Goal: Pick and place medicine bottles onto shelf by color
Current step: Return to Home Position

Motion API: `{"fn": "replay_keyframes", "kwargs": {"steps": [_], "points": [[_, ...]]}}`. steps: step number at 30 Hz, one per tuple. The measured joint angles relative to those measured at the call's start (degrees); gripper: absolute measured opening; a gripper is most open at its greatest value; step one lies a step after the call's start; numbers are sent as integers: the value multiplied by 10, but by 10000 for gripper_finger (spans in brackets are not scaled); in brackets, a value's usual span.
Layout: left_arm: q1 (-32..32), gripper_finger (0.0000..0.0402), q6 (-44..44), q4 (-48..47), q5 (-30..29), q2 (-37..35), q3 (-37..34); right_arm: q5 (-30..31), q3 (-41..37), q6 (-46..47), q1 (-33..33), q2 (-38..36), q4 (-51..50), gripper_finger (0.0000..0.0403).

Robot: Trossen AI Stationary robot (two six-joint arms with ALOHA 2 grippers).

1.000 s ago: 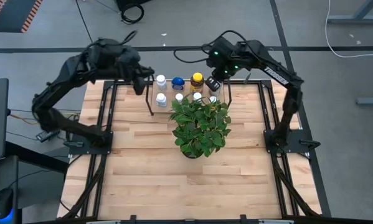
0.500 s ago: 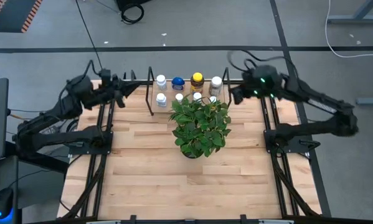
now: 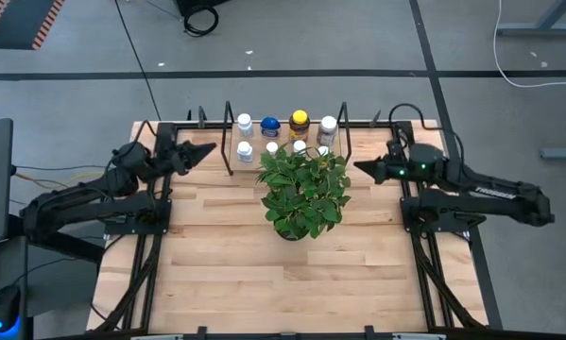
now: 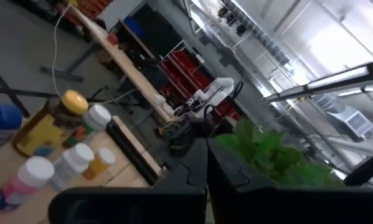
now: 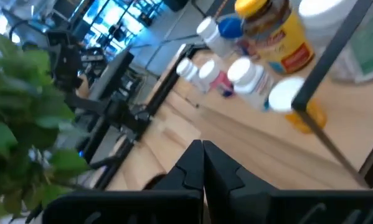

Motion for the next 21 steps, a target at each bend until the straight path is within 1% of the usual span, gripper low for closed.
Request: {"fn": "replay_keyframes", "kwargs": {"steps": [4, 6, 9, 12, 14, 17, 21], "points": [[-35, 3, 3, 26, -35, -8, -24, 10, -40, -5, 30, -10, 25, 5], [-54, 2, 18, 35, -57, -7, -33, 34, -64, -3, 51, -15, 44, 5], [-80, 2, 45, 36, -88, -3, -40, 80, -99, 2, 82, -17, 114, 5], [-93, 2, 70, 57, -95, -2, -40, 90, -110, -9, 101, -15, 167, 5], [-98, 2, 90, 73, -95, -2, -40, 91, -102, -31, 108, -15, 169, 5], [-99, 1, 120, 69, -95, -2, -40, 92, -90, -72, 111, -15, 169, 5], [-99, 1, 151, 59, -94, -1, -40, 92, -93, -105, 111, -15, 164, 5]]}}
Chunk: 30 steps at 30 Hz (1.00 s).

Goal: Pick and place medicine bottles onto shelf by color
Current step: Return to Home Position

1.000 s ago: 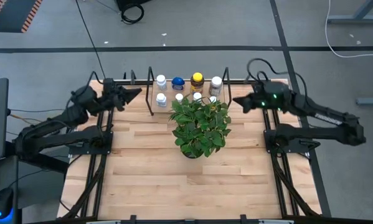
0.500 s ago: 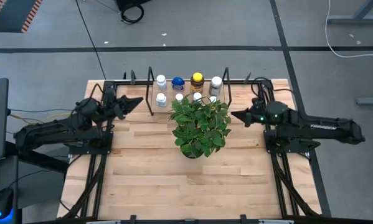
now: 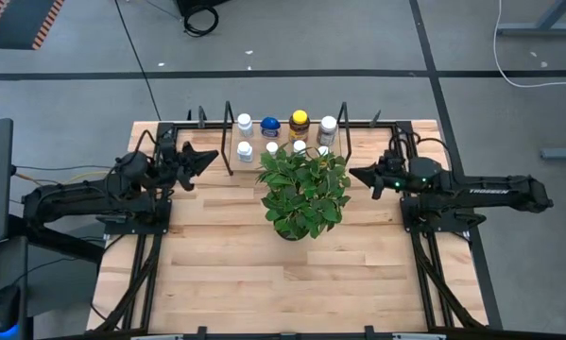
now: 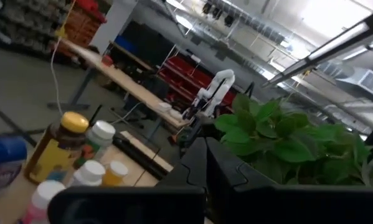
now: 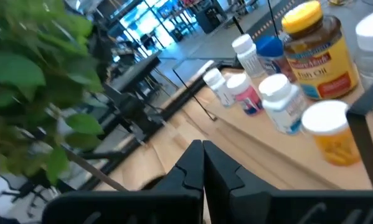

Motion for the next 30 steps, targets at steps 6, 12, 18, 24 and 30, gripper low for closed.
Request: {"fn": "replay_keyframes", "kwargs": {"steps": [6, 12, 18, 24, 30], "points": [[-12, 1, -18, 71, 4, -29, -95, -2, -45, -10, 0, 0, 20, 5], [-39, 1, -23, 282, -24, -70, -223, -10, -122, -14, 2, 0, 154, 5], [-66, 0, 19, 221, -26, -95, -223, 25, -163, -53, 37, 1, 145, 5], [-107, 0, 34, 152, -24, -120, -223, 60, -163, -87, 71, 1, 104, 5], [-124, 0, 54, 36, -27, -212, -223, 67, -163, -107, 84, -20, 86, 5]]}}
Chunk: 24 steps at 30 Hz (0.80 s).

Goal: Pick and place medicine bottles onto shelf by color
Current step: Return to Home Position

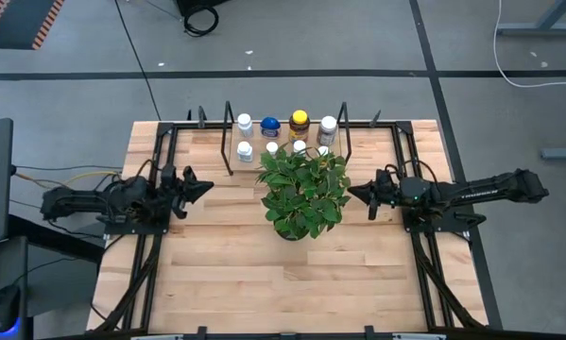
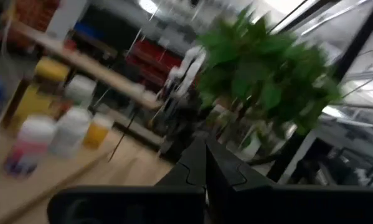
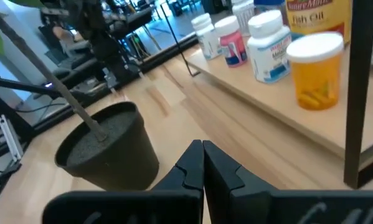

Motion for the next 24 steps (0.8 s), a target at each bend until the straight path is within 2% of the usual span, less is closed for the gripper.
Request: {"fn": "replay_keyframes", "kwargs": {"steps": [4, 10, 14, 17, 24], "points": [[0, 0, -27, -106, 6, -83, 0, -1, 0, -11, 0, -34, -35, 5], [0, 0, -25, -180, 18, -84, 30, -19, 0, -14, 0, -106, -80, 5], [0, 0, -7, -224, 18, -81, 62, -70, 1, -42, 0, -144, -94, 5], [0, 0, 5, -256, 6, -81, 72, -77, 1, -66, -4, -149, -95, 5], [0, 10, 26, -257, 6, -80, 75, -77, 1, -67, -29, -144, -96, 5]]}}
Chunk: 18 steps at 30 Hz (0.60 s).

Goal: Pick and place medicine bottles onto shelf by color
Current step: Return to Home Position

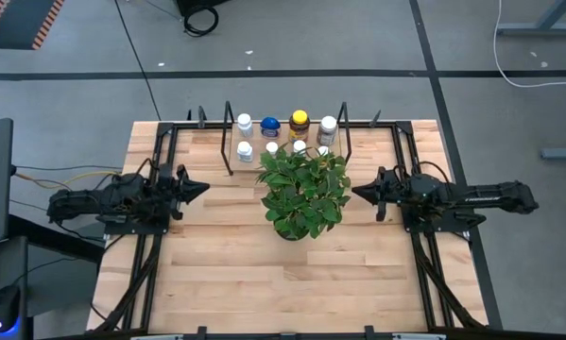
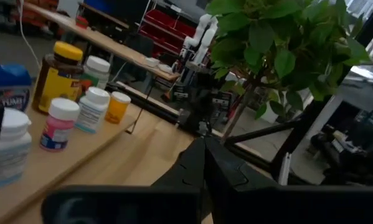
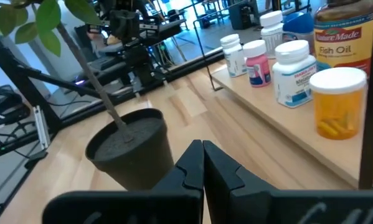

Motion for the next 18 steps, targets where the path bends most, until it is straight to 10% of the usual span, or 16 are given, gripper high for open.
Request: {"fn": "replay_keyframes", "kwargs": {"steps": [18], "points": [[0, 44, 28, 1, 0, 0, 0, 1, 0, -6, -12, 28, 189, 6]]}}
